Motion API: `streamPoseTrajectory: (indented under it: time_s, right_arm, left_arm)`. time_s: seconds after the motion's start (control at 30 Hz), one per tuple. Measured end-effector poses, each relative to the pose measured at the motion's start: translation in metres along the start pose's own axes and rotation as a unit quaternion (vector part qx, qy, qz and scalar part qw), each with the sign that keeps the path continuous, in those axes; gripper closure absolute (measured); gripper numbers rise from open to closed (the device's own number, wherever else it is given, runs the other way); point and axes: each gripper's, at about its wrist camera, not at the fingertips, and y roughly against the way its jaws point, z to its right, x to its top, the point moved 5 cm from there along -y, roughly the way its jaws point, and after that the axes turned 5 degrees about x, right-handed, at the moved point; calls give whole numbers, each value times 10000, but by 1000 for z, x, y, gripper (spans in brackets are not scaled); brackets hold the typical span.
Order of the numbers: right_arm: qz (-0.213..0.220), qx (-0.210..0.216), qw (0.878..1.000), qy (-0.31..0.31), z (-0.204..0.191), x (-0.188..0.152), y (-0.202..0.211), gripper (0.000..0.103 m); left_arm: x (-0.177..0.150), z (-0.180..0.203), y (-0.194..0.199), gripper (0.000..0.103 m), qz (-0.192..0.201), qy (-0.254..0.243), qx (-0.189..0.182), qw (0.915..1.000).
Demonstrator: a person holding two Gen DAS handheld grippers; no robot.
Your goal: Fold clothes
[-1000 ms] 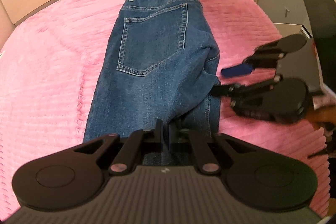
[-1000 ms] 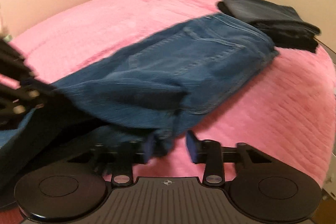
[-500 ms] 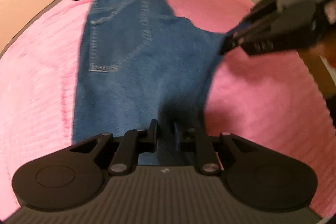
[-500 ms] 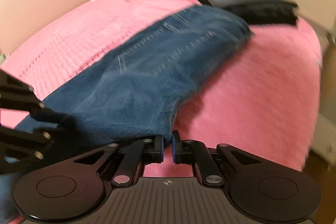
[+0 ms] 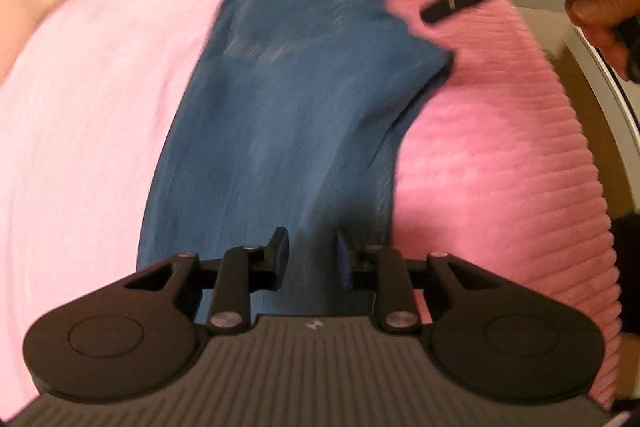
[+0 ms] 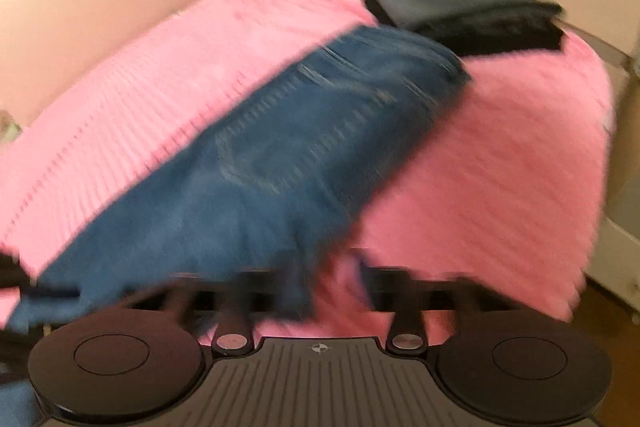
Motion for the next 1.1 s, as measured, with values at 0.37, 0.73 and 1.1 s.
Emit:
streamPoseTrajectory:
  time_s: [0.37, 0.73, 1.1]
  right_arm:
    - [-1334, 441, 9831, 1171, -50, -17, -75, 42]
    - [-1074, 698, 9584, 2550, -138, -7, -53, 36]
    - [-1584, 2251, 8769, 3940, -274, -56, -95, 34]
  left_arm:
    - [-181, -47, 38, 76, -1326, 1616, 980, 9730]
    - [-291, -76, 97, 66, -1434, 3243, 1938, 9147]
    - [-353, -149, 100, 56, -783, 4698, 2119, 8534]
